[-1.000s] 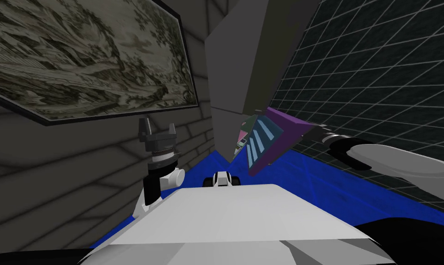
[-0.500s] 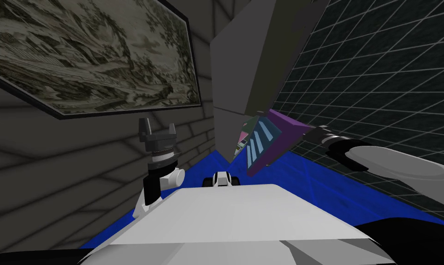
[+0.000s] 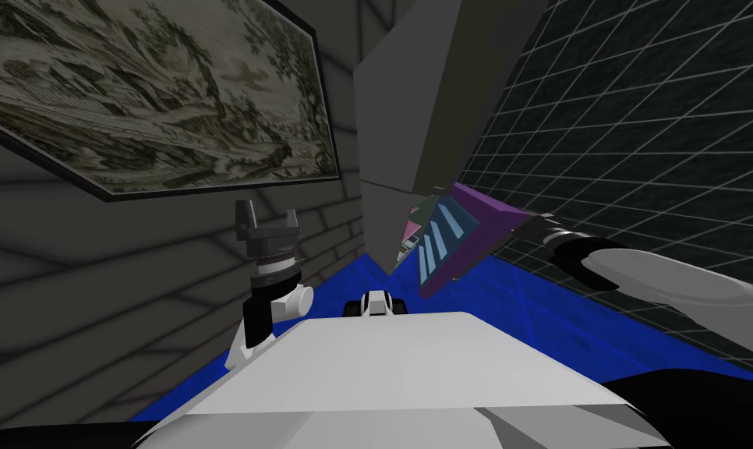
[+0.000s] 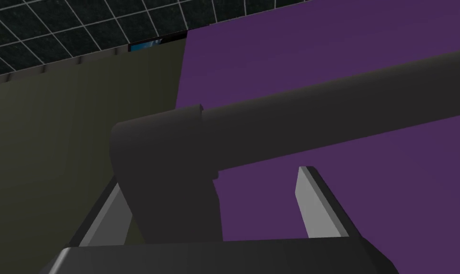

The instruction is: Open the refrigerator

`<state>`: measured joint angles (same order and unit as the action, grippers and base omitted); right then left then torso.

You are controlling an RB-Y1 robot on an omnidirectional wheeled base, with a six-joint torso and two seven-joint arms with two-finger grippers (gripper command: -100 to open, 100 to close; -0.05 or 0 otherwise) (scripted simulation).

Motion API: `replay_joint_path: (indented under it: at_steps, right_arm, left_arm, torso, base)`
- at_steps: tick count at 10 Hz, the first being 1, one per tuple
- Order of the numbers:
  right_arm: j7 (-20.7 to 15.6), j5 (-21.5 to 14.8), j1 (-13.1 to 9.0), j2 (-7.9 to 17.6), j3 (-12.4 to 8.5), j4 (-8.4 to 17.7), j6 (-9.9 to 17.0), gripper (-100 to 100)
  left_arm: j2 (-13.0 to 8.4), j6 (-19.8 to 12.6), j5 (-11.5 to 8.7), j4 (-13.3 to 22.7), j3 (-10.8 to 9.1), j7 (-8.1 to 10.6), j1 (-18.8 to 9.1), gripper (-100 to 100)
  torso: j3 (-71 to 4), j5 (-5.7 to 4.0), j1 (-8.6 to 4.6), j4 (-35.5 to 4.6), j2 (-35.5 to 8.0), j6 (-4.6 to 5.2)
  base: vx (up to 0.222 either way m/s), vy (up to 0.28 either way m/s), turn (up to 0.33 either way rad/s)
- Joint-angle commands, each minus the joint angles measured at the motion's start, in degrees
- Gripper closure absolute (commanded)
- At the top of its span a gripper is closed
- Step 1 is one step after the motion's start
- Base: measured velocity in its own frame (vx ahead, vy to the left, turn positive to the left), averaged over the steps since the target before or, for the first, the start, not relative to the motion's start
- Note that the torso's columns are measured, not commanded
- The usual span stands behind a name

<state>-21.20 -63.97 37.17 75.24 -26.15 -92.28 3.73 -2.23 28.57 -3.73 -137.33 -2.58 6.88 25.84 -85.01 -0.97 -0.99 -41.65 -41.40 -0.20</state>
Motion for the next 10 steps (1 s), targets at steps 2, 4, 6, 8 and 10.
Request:
replay_joint_path:
  at_steps: [2,4,6,8,10]
  right_arm:
    - [0.4,0.2,-0.1,1.3,0.0,1.2,-0.4,100]
    - [0.9,0.3,-0.2,2.6,0.1,2.4,-0.7,100]
    - [1.3,0.5,-0.3,3.9,0.1,3.5,-1.1,100]
    - [1.8,0.6,-0.4,5.2,0.1,4.7,-1.5,100]
    - [2.2,0.8,-0.5,6.6,0.2,5.9,-1.9,100]
  left_arm:
    - [0.0,0.0,0.0,0.0,-0.01,0.0,0.0,0]
    - [0.0,0.0,0.0,0.0,-0.02,0.0,0.0,0]
    - [0.0,0.0,0.0,0.0,-0.02,0.0,0.0,0]
    - [0.0,0.0,0.0,0.0,-0.01,0.0,0.0,0]
    - [0.0,0.0,0.0,0.0,-0.02,0.0,0.0,0]
  torso:
    - [0.0,-0.04,-0.45,0.0,-0.1,-0.29]
    - [-0.1,0.1,-0.18,0.0,0.1,-0.12]
    - [-0.2,0.19,0.09,0.0,0.3,-0.27]
    - [-0.1,0.31,0.41,0.0,0.1,-0.16]
    - [0.0,0.4,0.28,-0.2,-0.1,-0.08]
  base:
    - [-0.152,-0.195,0.203]
    - [-0.16,-0.261,0.22]
    - [-0.216,-0.256,0.244]
    - [-0.252,-0.218,0.272]
    - [-0.232,-0.261,0.281]
